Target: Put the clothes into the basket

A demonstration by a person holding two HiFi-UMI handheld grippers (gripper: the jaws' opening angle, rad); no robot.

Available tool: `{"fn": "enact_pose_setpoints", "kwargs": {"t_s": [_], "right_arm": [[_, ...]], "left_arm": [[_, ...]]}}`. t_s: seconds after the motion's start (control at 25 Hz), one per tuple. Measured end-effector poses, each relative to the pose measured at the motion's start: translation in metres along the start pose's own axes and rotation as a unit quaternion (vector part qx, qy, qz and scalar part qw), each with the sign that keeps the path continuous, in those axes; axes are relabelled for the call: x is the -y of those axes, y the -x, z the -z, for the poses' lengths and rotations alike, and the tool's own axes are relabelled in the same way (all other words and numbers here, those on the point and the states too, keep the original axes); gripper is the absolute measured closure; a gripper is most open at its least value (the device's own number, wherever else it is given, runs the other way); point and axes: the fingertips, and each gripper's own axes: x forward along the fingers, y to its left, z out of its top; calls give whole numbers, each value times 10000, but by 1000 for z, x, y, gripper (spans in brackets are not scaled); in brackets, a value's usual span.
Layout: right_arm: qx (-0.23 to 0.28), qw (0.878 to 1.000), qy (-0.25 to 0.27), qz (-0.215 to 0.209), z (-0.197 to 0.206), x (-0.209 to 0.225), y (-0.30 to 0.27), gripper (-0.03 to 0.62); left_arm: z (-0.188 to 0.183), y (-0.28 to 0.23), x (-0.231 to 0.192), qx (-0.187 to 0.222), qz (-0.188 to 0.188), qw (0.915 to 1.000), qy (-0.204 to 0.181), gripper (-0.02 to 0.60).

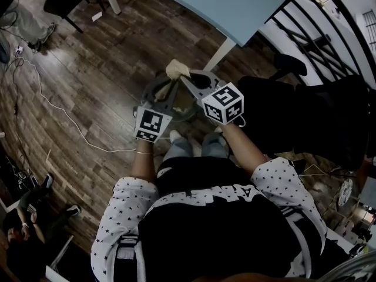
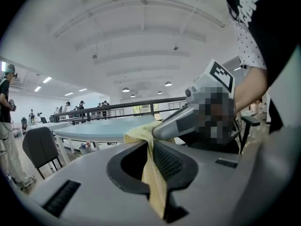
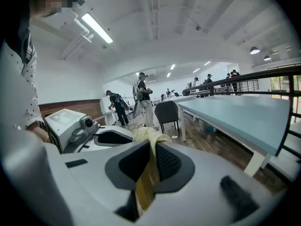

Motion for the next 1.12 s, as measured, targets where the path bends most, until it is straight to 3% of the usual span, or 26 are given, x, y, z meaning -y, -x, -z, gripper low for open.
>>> {"fn": "enact_pose_setpoints", "kwargs": {"t_s": [0.48, 1.12], "right_arm": [[-1030, 9942, 294, -17, 45, -1, -8, 553], [-2114, 9742, 792, 73, 85, 7, -7, 533]], "left_arm": [[28, 0, 7, -474, 90, 9988, 75, 548], [24, 5, -8, -245, -200, 9989, 348, 548]]}}
